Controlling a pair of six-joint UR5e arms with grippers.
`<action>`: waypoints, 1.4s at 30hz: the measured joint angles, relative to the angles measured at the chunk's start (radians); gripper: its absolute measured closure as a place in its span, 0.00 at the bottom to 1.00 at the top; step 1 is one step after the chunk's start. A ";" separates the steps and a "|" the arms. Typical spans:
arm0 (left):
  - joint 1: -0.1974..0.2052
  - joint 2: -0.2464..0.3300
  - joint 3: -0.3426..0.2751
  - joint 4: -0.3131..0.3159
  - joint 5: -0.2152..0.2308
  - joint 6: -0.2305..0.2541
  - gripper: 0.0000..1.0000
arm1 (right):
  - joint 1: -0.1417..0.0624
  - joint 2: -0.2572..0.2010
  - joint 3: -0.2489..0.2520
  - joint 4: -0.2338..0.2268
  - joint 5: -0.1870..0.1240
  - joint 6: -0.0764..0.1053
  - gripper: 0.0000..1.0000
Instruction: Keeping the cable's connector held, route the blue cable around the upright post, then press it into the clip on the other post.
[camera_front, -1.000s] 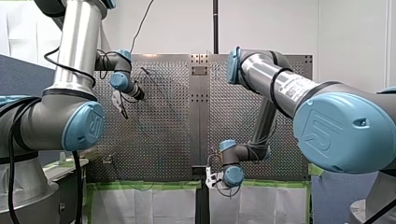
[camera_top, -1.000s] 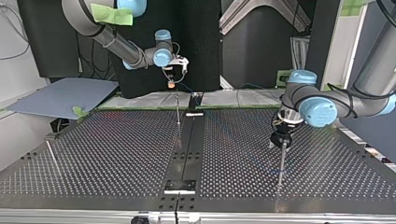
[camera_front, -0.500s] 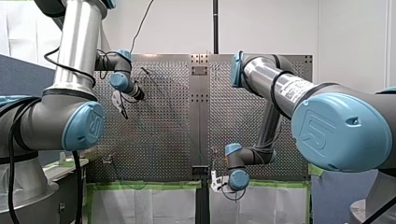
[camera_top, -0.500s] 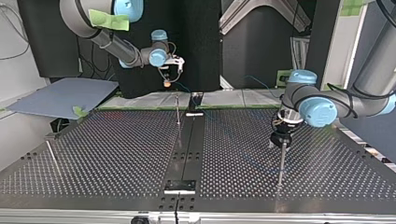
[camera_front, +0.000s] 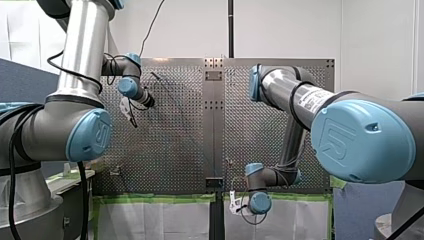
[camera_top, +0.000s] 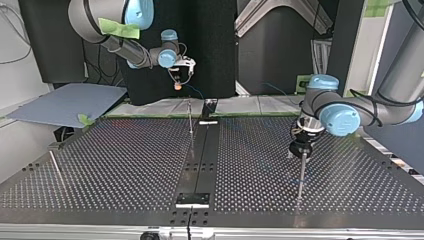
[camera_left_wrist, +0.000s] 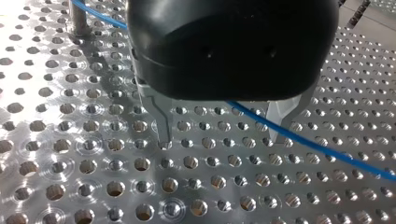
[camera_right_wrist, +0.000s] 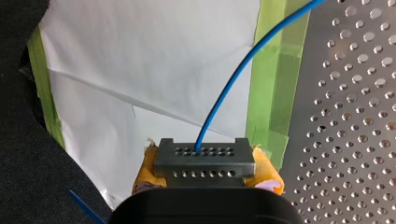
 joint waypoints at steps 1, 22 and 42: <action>0.000 0.000 0.000 0.000 -0.001 0.000 0.00 | -0.001 0.000 0.001 -0.001 -0.002 -0.002 1.00; -0.006 0.000 0.000 -0.035 -0.042 0.014 0.00 | 0.004 -0.169 0.170 -0.135 -0.014 -0.012 1.00; -0.043 0.000 0.000 -0.055 -0.043 -0.017 0.00 | -0.034 -0.365 0.366 -0.216 -0.057 0.014 1.00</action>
